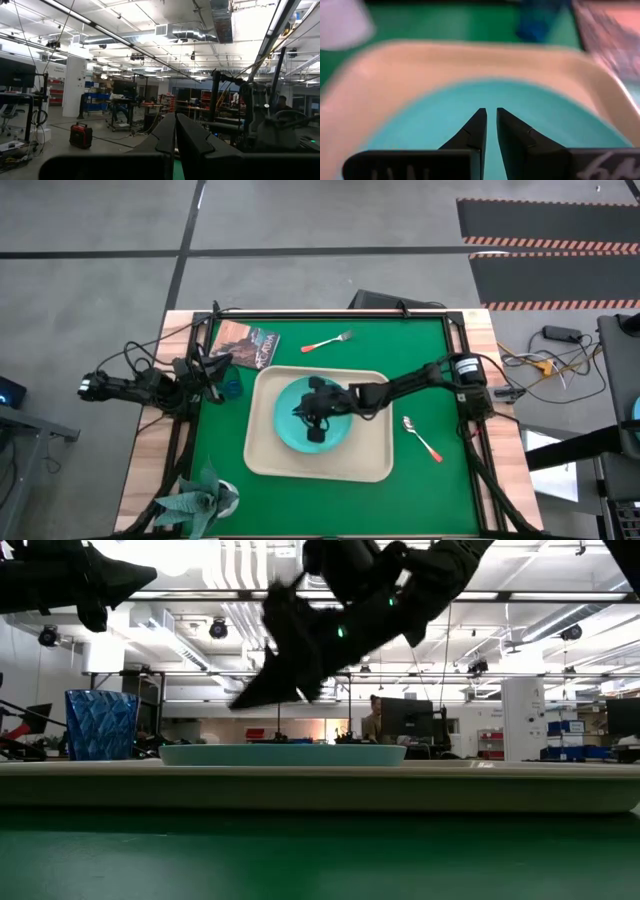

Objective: Pick and place plate/cup/fork/spoon on tray
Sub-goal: Put the blue plate on the white tray

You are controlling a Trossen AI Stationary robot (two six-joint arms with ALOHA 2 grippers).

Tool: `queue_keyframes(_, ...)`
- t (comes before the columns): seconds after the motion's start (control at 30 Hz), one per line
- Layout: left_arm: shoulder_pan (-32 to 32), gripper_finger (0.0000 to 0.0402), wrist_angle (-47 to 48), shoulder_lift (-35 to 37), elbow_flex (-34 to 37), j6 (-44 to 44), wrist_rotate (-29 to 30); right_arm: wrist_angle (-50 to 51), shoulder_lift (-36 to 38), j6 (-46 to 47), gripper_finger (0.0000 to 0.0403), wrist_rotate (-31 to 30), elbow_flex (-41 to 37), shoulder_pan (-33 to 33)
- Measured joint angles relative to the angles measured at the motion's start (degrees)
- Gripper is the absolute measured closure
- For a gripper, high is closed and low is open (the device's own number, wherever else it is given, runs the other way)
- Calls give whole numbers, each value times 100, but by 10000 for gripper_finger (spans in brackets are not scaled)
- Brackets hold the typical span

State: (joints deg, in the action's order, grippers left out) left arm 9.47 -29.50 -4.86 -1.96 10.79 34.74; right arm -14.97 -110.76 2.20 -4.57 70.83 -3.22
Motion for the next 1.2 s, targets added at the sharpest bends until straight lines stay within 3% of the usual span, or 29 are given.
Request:
queue_keyframes(0.3, -2, 401, 0, 0, 0, 8, 0, 1525, -4, 574, 370, -324, 463, -108)
queue_keyframes(0.77, -2, 401, 0, 0, 0, 4, 0, 1700, -4, 843, 370, -742, 254, -158)
queue_keyframes(1.2, -2, 401, 0, -2, 0, -1, -2, 1260, -7, 874, 369, -764, -190, -136)
